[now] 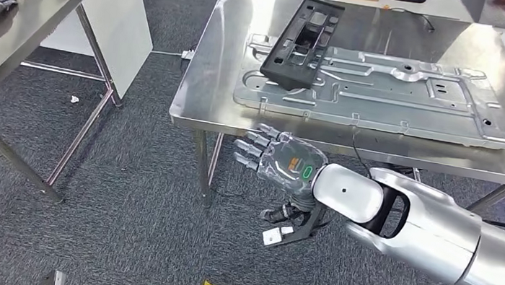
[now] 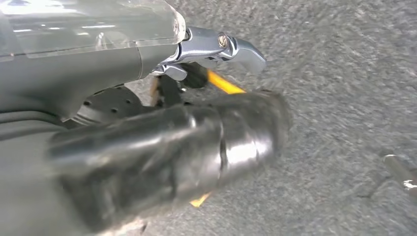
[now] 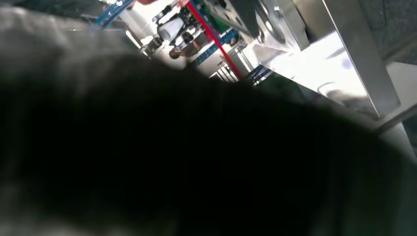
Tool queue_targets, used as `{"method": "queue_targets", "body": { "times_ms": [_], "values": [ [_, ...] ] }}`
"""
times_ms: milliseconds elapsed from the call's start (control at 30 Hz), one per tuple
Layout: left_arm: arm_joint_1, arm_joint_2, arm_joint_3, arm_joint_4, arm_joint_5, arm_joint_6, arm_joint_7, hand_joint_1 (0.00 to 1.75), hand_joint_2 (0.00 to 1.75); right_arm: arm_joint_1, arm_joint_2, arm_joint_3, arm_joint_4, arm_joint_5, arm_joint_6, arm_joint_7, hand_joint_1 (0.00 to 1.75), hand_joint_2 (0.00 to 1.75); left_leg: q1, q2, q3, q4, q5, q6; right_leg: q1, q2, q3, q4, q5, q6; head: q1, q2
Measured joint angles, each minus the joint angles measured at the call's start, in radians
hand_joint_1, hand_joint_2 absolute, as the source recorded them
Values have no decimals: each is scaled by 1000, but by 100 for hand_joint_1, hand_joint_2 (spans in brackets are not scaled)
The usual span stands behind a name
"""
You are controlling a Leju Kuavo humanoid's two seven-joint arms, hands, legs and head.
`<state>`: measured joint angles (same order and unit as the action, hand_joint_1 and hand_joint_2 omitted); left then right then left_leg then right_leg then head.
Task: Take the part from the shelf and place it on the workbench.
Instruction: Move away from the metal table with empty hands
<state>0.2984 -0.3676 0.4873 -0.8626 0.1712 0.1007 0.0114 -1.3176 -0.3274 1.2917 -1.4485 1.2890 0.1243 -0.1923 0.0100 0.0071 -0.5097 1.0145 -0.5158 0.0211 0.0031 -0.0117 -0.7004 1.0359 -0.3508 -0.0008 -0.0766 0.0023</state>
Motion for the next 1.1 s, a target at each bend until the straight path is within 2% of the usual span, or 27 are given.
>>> {"method": "queue_targets", "body": {
  "times_ms": [33, 67, 133, 167, 200, 233, 267, 300, 367, 400, 433, 500, 533, 567, 633, 667, 700, 733, 767, 800, 833, 900, 933, 1000, 1033, 1067, 1100],
  "values": [
    [1, 0, 0, 0, 2, 1, 2, 0, 0, 0, -2, 0, 0, 0, 0, 0, 0, 175, 2, 3, -9, -4, 14, 9, -1, 3, -8, 11, -21, 6, 1, 0],
    [3, -1, -1, 0, 4, 3, 4, 0, 0, 0, -4, 1, 1, 1, 0, 0, 0, 175, 6, 6, -20, -8, 30, 16, -4, 6, -20, 41, -62, 12, 2, 0],
    [7, -1, -4, -1, 11, 6, 9, 0, 0, 2, -10, 1, 1, 2, -1, 0, 0, 175, 6, 8, -49, -8, 57, 24, -12, 8, -46, 154, -168, 25, 3, 0],
    [9, -1, -6, -2, 13, 7, 11, 0, 0, 4, -12, 1, 2, 3, -1, 0, 0, 175, 6, 8, -65, -7, 69, 23, -16, 8, -55, 216, -199, 31, 4, 0],
    [10, -1, -7, -2, 16, 8, 12, 0, 0, 6, -13, 1, 2, 5, -1, 0, 0, 175, 7, 8, -82, -4, 80, 21, -19, 8, -54, 261, -204, 35, 4, 0],
    [10, 0, -8, -3, 17, 8, 11, 0, 0, 7, -13, 2, 2, 7, -2, 0, 0, 175, 7, 8, -99, -1, 91, 18, -22, 8, -39, 277, -188, 38, 4, 0],
    [9, -1, -8, -3, 17, 8, 10, 0, 0, 8, -14, 2, 3, 9, -2, 0, 0, 175, 8, 8, -115, 3, 100, 15, -25, 8, -6, 256, -161, 40, 3, 0],
    [9, -1, -8, -3, 16, 7, 8, 0, 0, 8, -14, 2, 3, 10, -2, 0, 0, 175, 8, 8, -129, 8, 109, 11, -28, 8, 44, 203, -140, 40, 3, 0],
    [10, -1, -9, -4, 16, 6, 7, 0, 0, 8, -13, 0, 2, 12, -3, 0, 0, 175, 7, 6, -145, 12, 125, 0, -25, 10, 150, 63, -149, 33, 2, 0],
    [12, -1, -10, -6, 17, 6, 7, 0, 0, 8, -14, -1, 2, 12, -4, 1, 0, 175, 8, 6, -147, 10, 135, -7, -22, 11, 180, 15, -160, 27, 1, 0],
    [15, -1, -11, -8, 19, 5, 8, 0, 0, 8, -15, -2, 1, 13, -6, 1, 0, 175, 8, 5, -148, 6, 145, -14, -17, 12, 191, -11, -167, 19, 1, 0],
    [19, -1, -13, -10, 23, 7, 13, 0, 0, 8, -17, -1, 1, 14, -7, 1, 0, 175, 10, 4, -154, 0, 157, -27, -15, 10, 177, -22, -148, 1, 3, 0],
    [21, -1, -14, -11, 24, 9, 15, 0, 0, 8, -17, 0, 2, 14, -7, 0, 0, 175, 11, 3, -163, 10, 140, -32, -16, 8, 168, -25, -136, -9, 2, 0],
    [23, -1, -15, -11, 25, 11, 17, 0, 0, 9, -16, 0, 2, 14, -7, 0, 0, 175, 12, 1, -176, 36, 103, -35, -17, 6, 156, -29, -122, -20, 1, 0],
    [24, -1, -15, -12, 25, 13, 17, 0, 0, 9, -14, 0, 3, 15, -8, 0, 0, 175, 13, 1, -207, 145, -4, -38, -15, 4, 125, -30, -94, -33, -1, 0],
    [24, -1, -15, -12, 23, 13, 16, 0, 0, 10, -14, 1, 3, 16, -8, 0, 0, 175, 13, 0, -220, 211, -43, -40, -12, 4, 107, -29, -81, -36, -2, 0],
    [22, 0, -15, -12, 21, 12, 13, 0, 0, 11, -13, 2, 4, 16, -8, 0, 0, 175, 12, 0, -223, 264, -57, -41, -10, 5, 88, -27, -67, -36, -2, 0],
    [20, 0, -15, -12, 19, 10, 10, 0, 0, 13, -13, 2, 4, 17, -8, 0, 0, 175, 12, 0, -214, 290, -46, -41, -8, 5, 69, -24, -54, -35, -2, 0],
    [18, 1, -15, -12, 17, 8, 8, 0, 0, 14, -12, 2, 4, 17, -8, 0, 0, 175, 11, 0, -188, 283, -20, -40, -7, 5, 50, -19, -43, -33, -2, 0],
    [16, 1, -15, -12, 16, 6, 8, 0, 0, 15, -12, 2, 5, 17, -8, 0, 0, 175, 11, -1, -144, 241, 7, -37, -6, 5, 32, -13, -33, -31, -2, 0],
    [16, 2, -15, -13, 16, 6, 9, 0, 0, 15, -12, 2, 5, 18, -8, 0, 0, 175, 10, -1, -87, 173, 11, -33, -5, 5, 16, -5, -24, -27, -3, 0],
    [16, 2, -15, -15, 18, 7, 13, 0, 0, 14, -13, 0, 5, 18, -8, 0, 0, 175, 4, -3, 3, 46, -14, -25, -5, 5, -1, 7, -9, -17, -4, 0],
    [16, 2, -15, -15, 18, 8, 14, 0, 0, 13, -13, -1, 5, 18, -8, 0, 0, 175, 1, -4, 21, 13, -28, -19, -6, 4, -3, 7, -1, -10, -5, 0],
    [16, 2, -15, -16, 16, 7, 14, 0, 0, 13, -13, -1, 6, 18, -9, 0, 0, 175, 0, -2, 15, 0, -15, -5, -8, 4, -3, 0, 15, 3, -6, 0],
    [14, 2, -14, -15, 12, 6, 11, 0, 0, 13, -13, 0, 8, 18, -9, 0, 0, 175, 2, 0, 8, -5, -1, 3, -9, 5, -7, 4, 5, 8, -6, 0],
    [11, 1, -12, -15, 8, 5, 9, 0, 0, 12, -13, 0, 10, 18, -10, 0, 0, 175, 4, 3, -3, -10, 14, 11, -10, 8, -16, 23, -26, 12, -5, 0],
    [8, 1, -10, -14, 3, 3, 6, 0, 0, 12, -13, 0, 11, 18, -10, 0, 0, 131, 6, 6, -16, -12, 30, 17, -13, 9, -28, 61, -76, 16, -4, 0]
  ]
}}
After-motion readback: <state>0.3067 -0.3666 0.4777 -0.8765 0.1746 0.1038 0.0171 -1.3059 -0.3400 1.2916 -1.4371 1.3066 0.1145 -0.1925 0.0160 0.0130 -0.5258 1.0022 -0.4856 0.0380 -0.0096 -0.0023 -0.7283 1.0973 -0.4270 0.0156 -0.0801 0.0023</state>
